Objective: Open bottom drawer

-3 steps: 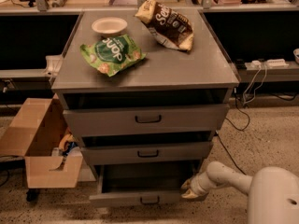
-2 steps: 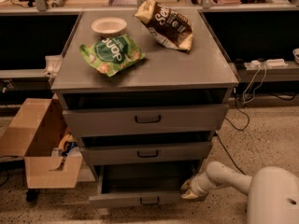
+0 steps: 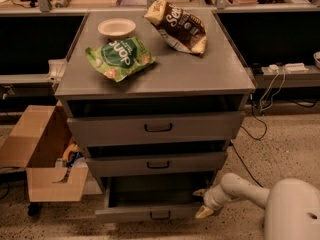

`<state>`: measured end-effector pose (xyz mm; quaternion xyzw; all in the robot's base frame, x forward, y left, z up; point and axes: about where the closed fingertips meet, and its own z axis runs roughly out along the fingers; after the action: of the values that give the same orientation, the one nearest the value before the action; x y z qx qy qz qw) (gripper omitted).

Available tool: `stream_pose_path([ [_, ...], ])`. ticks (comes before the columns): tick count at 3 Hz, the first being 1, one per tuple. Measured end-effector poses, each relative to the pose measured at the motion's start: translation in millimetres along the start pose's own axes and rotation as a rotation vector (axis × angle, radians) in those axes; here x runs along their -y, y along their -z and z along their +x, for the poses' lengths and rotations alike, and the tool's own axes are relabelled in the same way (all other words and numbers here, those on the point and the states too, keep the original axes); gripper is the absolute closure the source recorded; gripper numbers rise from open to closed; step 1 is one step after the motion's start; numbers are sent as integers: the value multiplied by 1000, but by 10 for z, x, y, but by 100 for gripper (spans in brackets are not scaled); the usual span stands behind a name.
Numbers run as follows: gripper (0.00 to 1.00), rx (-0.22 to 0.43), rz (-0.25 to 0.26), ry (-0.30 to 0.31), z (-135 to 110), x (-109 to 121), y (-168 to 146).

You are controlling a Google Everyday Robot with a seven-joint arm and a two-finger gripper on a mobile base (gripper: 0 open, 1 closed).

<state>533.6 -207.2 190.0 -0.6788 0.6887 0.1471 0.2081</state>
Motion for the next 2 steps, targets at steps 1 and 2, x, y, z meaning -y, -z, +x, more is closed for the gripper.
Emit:
stream_pose_path([
  [1,0,0,0,0,0,0,0],
  [2,0,1,-4,2,2,-9,-14],
])
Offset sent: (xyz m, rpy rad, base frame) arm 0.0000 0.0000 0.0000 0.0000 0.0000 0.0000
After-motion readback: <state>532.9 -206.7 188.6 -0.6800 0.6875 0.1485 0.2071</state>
